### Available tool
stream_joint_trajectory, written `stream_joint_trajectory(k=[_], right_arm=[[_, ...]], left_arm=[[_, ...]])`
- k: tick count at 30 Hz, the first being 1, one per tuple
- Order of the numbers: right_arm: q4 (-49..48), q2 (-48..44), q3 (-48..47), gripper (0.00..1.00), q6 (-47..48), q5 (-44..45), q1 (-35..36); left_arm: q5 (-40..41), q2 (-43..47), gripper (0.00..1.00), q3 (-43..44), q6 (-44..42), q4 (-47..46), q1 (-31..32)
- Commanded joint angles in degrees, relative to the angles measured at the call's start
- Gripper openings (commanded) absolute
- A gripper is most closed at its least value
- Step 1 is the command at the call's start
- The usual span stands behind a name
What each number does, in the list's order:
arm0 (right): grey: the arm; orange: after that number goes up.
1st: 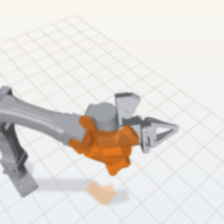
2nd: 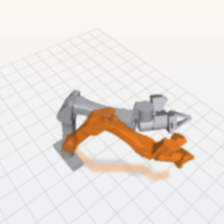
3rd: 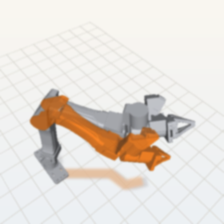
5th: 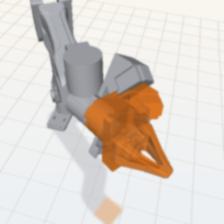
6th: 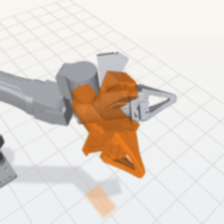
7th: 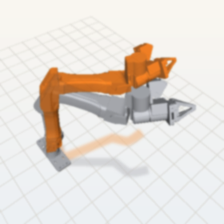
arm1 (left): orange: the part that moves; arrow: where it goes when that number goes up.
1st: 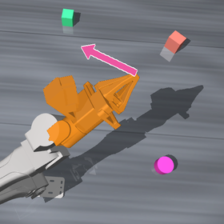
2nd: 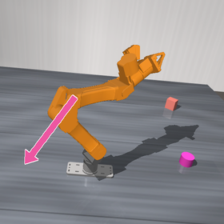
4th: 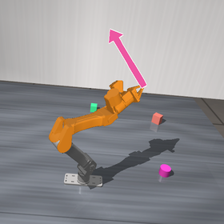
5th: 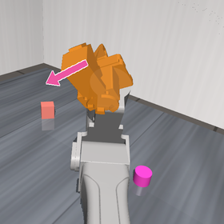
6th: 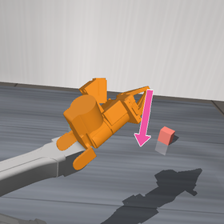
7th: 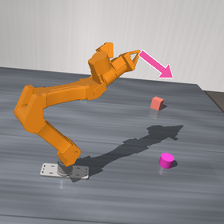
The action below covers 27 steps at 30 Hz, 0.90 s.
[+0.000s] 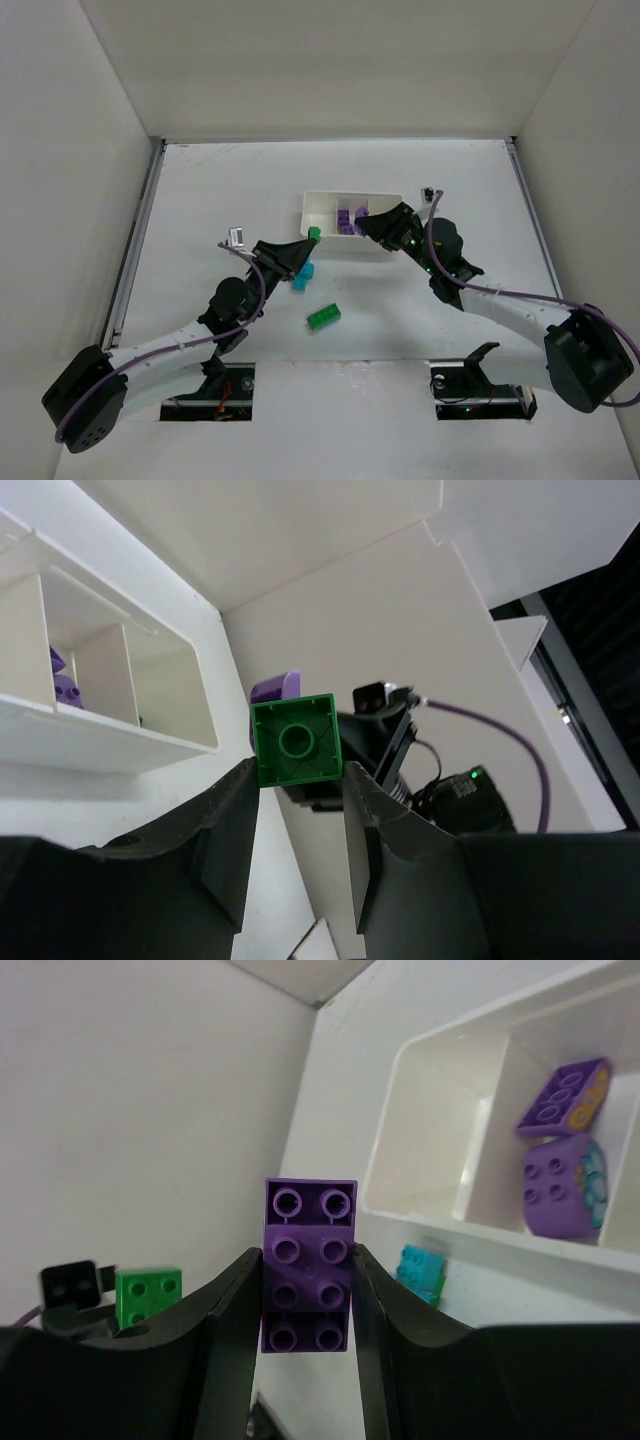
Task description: Sort the legos into containers by color
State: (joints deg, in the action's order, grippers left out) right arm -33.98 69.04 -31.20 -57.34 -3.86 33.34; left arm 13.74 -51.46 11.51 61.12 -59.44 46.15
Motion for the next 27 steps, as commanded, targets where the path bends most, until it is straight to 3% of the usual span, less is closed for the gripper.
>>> stream_joint_trajectory(k=[1,7,16,18,22,27], right_arm=[[6.62,-0.22,-5.88,0.33,8.11,3.32,-0.25],[15.69,8.20,-14.05,0.33,16.11,11.92,0.53],[16.66,18.24,-21.53,0.35,19.72,16.07,1.86],[16.66,18.59,-22.06,0.42,19.99,16.51,1.86],[17.01,17.55,-21.89,0.67,20.08,17.04,1.86],[16.14,11.15,-17.42,0.72,19.20,17.83,1.60]], left_arm=[[0.50,2.06,0.14,-0.35,-4.43,2.83,1.70],[2.08,3.91,0.14,0.18,-8.21,8.45,3.72],[4.98,4.62,0.14,2.64,-13.66,13.65,7.24],[5.95,3.57,0.14,3.34,-14.27,13.74,7.85],[6.30,1.90,0.14,5.19,-16.20,14.35,8.91],[6.48,-1.79,0.14,9.22,-18.40,15.58,9.52]])
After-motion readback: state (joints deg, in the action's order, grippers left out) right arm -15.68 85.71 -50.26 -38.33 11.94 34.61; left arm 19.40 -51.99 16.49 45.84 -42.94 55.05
